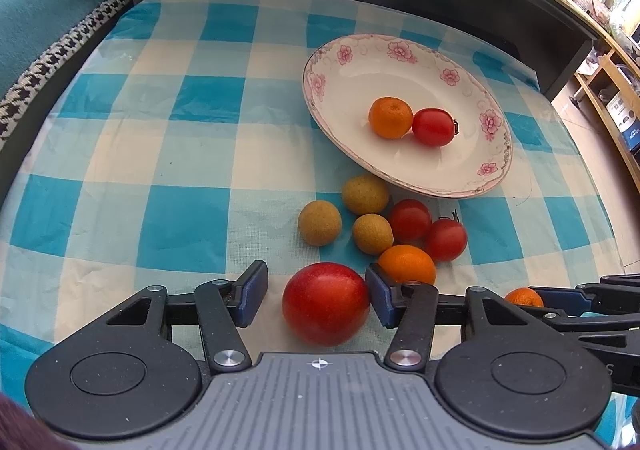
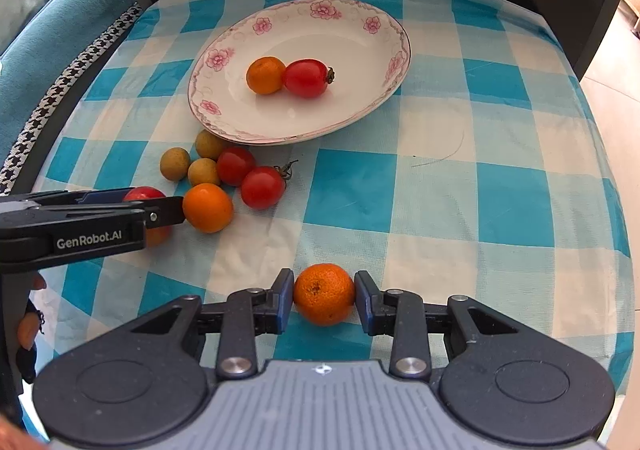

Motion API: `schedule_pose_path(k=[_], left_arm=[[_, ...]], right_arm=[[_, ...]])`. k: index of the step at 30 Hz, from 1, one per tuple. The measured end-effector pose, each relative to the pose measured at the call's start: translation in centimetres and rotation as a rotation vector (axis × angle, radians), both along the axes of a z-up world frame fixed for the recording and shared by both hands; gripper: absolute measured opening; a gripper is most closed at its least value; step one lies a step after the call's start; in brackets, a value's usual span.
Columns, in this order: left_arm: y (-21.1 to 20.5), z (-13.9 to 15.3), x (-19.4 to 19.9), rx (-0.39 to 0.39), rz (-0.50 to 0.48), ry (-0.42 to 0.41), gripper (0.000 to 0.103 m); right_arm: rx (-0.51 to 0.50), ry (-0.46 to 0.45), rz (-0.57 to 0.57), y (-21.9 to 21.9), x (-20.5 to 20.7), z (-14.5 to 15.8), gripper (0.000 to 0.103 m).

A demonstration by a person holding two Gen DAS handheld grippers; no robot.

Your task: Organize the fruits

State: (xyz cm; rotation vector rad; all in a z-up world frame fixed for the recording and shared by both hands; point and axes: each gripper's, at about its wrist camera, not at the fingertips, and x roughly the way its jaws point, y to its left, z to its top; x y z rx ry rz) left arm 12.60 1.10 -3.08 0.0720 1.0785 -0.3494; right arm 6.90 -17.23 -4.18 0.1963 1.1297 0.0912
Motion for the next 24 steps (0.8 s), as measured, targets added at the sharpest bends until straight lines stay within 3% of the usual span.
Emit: schedule_pose_path(k=[4, 24], left_arm=[[-0.4, 0.1, -0.1, 0.011, -0.025, -0.005, 0.052], [0.7, 1.0, -4.0, 0.018, -0.046, -0.011, 0.051]], right_arm=[[0.005, 0.002, -0.005, 0.0, 0.2, -0.1, 0.034], [-0.037, -0.029, 0.049, 1.8, -2.6, 1.0, 0.034]])
